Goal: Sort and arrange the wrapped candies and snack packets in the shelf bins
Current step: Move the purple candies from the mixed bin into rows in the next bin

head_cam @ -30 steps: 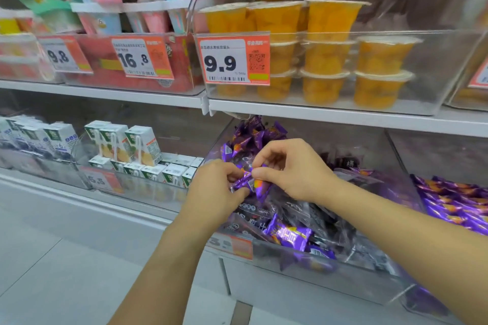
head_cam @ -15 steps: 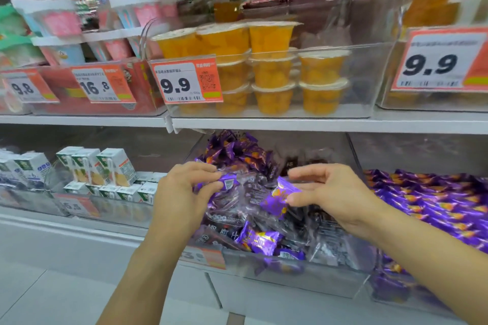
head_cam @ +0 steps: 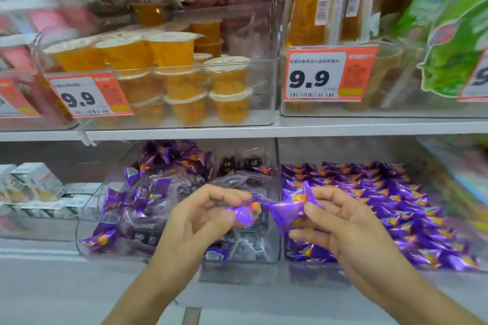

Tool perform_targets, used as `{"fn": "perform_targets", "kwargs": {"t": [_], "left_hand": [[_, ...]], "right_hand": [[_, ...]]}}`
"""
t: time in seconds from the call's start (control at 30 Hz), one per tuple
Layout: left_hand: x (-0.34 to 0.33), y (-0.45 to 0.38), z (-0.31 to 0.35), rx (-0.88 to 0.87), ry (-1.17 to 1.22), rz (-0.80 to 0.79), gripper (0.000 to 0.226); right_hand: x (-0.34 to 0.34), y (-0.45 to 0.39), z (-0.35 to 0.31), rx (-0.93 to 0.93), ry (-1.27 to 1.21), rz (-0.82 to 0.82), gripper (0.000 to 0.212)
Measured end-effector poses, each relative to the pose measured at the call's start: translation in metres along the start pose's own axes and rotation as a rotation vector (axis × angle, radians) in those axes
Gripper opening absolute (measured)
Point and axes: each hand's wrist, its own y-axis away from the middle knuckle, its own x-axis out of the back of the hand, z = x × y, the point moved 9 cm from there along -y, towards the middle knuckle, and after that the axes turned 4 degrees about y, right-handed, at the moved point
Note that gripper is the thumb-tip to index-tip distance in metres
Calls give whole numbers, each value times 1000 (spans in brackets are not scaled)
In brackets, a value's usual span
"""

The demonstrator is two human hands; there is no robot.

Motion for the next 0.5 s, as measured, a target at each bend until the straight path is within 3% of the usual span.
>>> {"fn": "perform_targets", "kwargs": {"t": [0.13,0.23,0.33,0.5], "left_hand": [[-25,-2,1,32,-86,140,26],[-45,-2,1,97,-121,137,36],[-55,-1,4,132,-154,128,49],[-50,7,-10,182,-112,239,43]], "right_hand": [[21,3,2,-10,-59,63,23],[36,1,-4,-22,-183,96,31],[38,1,-13,-59,-250,32,34],[25,3,-15,-92,-221,-74,26]]}}
